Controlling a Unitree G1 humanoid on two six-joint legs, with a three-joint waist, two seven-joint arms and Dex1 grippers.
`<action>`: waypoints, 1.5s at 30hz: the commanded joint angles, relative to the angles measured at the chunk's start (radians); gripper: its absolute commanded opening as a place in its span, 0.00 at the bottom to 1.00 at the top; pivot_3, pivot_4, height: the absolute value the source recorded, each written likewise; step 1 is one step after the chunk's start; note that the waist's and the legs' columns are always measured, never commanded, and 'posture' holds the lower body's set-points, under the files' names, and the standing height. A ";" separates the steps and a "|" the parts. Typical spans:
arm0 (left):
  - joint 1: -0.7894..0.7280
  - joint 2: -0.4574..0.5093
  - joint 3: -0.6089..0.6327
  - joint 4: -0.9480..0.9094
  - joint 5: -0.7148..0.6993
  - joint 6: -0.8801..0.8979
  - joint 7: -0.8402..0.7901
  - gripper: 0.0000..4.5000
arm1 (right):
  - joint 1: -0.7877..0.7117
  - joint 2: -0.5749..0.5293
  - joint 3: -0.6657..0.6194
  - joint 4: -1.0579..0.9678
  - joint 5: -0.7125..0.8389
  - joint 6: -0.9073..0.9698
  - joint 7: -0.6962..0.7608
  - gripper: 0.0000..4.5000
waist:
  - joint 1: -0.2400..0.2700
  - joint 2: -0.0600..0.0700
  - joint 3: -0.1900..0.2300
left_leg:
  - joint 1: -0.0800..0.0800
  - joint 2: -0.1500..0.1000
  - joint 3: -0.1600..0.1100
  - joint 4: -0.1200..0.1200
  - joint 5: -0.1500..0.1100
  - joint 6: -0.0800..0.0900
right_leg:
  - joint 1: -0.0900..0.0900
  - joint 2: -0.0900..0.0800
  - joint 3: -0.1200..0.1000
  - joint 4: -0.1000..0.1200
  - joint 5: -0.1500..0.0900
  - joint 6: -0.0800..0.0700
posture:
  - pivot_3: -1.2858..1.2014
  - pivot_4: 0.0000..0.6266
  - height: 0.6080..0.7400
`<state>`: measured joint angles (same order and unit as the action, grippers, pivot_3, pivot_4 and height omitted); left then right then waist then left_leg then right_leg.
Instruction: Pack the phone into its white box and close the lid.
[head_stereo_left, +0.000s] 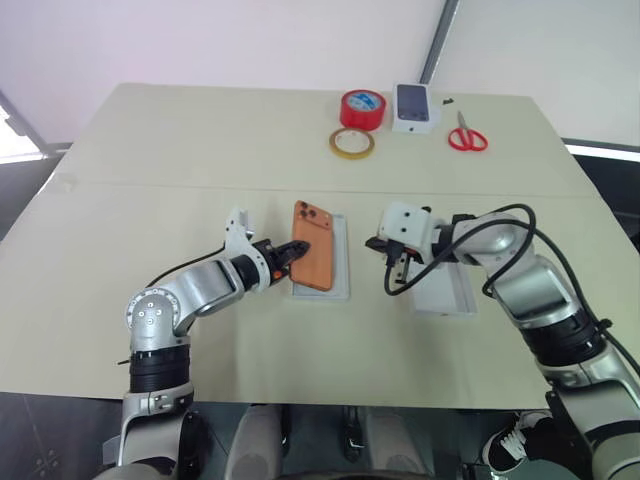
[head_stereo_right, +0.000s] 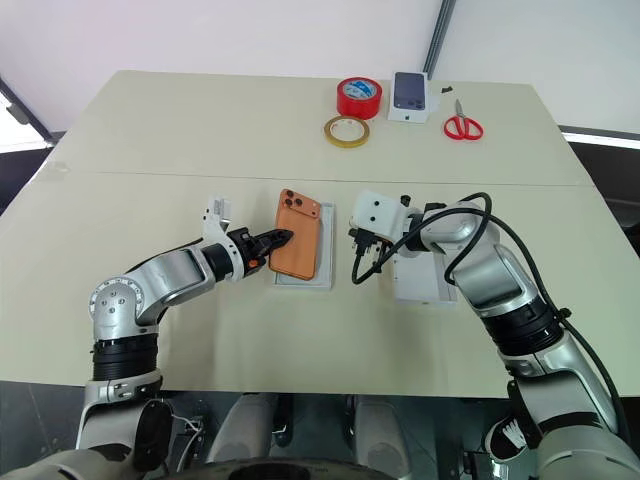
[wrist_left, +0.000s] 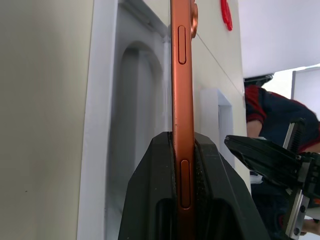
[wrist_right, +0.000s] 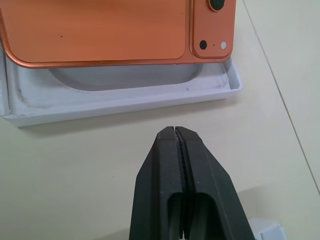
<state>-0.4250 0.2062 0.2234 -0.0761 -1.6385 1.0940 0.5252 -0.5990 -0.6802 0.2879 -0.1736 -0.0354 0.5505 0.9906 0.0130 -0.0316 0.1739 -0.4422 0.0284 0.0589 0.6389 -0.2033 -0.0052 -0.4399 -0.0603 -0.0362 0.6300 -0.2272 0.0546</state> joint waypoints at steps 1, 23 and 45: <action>-0.007 0.002 -0.020 -0.024 -0.022 -0.026 -0.027 0.01 | -0.002 -0.013 -0.040 -0.050 0.031 -0.016 0.008 0.00 | 0.000 0.000 0.000 | 0.000 0.000 0.000 0.000 0.000 0.000 | 0.000 0.000 0.000 0.000 0.000 0.000 | 0.52 0.24 1.00; 0.005 0.030 -0.085 -0.039 0.005 -0.030 -0.088 0.97 | -0.002 -0.009 -0.029 -0.060 0.056 -0.014 -0.004 0.00 | 0.000 0.000 0.000 | 0.000 0.001 0.000 0.003 -0.001 0.001 | 0.002 0.001 0.000 0.000 0.000 0.000 | 0.52 0.24 1.00; -0.121 0.445 -0.204 -0.167 0.477 0.029 -0.554 0.99 | -0.042 -0.016 0.006 -0.007 0.006 -0.033 -0.019 0.00 | -0.003 0.001 0.001 | 0.000 0.002 0.000 0.004 -0.001 0.002 | 0.001 -0.001 -0.002 0.000 0.000 0.000 | 0.52 0.24 1.00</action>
<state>-0.5198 0.6188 0.0143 -0.2161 -1.2348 1.1640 0.0285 -0.6080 -0.6851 0.2919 -0.1782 -0.0119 0.5317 0.9810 0.0105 -0.0308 0.1745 -0.4426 0.0302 0.0592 0.6429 -0.2048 -0.0037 -0.4389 -0.0611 -0.0379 0.6297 -0.2276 0.0544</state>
